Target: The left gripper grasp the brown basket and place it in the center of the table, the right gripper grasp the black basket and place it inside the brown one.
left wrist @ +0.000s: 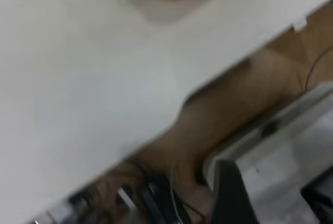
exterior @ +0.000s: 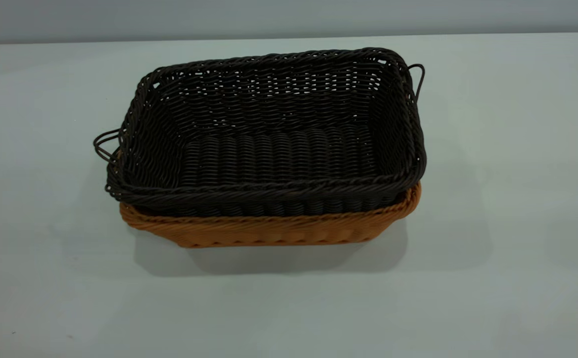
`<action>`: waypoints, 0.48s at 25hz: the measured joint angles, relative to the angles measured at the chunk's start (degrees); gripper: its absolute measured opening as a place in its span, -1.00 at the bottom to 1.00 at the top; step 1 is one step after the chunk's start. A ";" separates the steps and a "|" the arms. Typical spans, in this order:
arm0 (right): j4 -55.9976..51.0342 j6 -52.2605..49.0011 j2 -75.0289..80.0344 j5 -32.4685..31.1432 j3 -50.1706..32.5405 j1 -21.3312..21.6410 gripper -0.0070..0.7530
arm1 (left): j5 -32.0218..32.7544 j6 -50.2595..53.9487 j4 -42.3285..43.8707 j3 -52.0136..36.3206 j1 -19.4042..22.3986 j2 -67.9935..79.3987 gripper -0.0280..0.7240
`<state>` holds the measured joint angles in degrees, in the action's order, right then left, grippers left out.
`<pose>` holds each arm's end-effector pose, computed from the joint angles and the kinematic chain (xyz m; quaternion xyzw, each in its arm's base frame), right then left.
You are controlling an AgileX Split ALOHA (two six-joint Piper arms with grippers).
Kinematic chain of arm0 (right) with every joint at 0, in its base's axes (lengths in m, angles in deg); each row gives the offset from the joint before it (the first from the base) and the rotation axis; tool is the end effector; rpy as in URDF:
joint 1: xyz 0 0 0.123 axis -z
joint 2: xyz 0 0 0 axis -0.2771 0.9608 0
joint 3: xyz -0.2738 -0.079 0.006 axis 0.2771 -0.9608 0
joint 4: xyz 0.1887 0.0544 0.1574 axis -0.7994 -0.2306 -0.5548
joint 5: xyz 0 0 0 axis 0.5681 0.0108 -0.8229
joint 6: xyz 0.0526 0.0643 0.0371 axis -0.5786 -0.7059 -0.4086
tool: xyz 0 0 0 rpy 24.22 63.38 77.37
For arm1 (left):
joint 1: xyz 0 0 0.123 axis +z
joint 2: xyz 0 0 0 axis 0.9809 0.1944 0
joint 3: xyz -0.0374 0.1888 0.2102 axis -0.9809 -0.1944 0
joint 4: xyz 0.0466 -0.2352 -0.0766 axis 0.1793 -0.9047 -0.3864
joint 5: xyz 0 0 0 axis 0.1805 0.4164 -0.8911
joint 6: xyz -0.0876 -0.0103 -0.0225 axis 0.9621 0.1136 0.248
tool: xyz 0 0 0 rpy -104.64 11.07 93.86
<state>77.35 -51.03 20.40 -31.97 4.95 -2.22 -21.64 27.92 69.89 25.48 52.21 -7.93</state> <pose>0.0267 0.0150 0.2628 -0.1582 0.9106 0.0909 0.3708 0.0621 -0.0395 0.2974 0.2683 0.9174 -0.0944 0.2784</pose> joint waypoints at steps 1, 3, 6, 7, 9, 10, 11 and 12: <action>0.00 0.00 -1.06 0.05 0.00 0.00 0.50 | -0.26 0.56 0.00 -2.33 0.00 -1.31 0.24; 0.00 0.00 -3.29 0.05 0.00 0.00 0.50 | -1.07 1.08 0.00 -6.46 0.00 -3.54 0.24; 0.00 0.00 -5.73 0.05 0.00 0.00 0.50 | -3.56 1.38 0.22 -9.40 0.00 -6.24 0.24; 0.00 0.00 -6.28 0.05 0.00 0.00 0.50 | -3.94 1.51 0.46 -9.48 0.00 -7.01 0.24; 0.00 0.00 -6.80 0.05 0.00 0.00 0.50 | -4.33 1.57 0.75 -9.48 0.00 -8.49 0.24; 0.00 0.00 -6.87 0.05 0.00 0.00 0.50 | -4.33 1.62 0.86 -9.48 0.00 -9.35 0.24; 0.00 0.00 -6.92 0.05 0.00 0.00 0.50 | -4.33 1.62 0.92 -9.48 0.00 -10.13 0.24; 0.00 0.00 -6.98 0.05 0.00 0.00 0.50 | -4.33 1.62 1.06 -9.48 0.00 -10.71 0.24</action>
<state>77.35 -51.03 13.42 -31.92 4.95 -2.22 -25.98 29.54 70.95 16.00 52.21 -18.64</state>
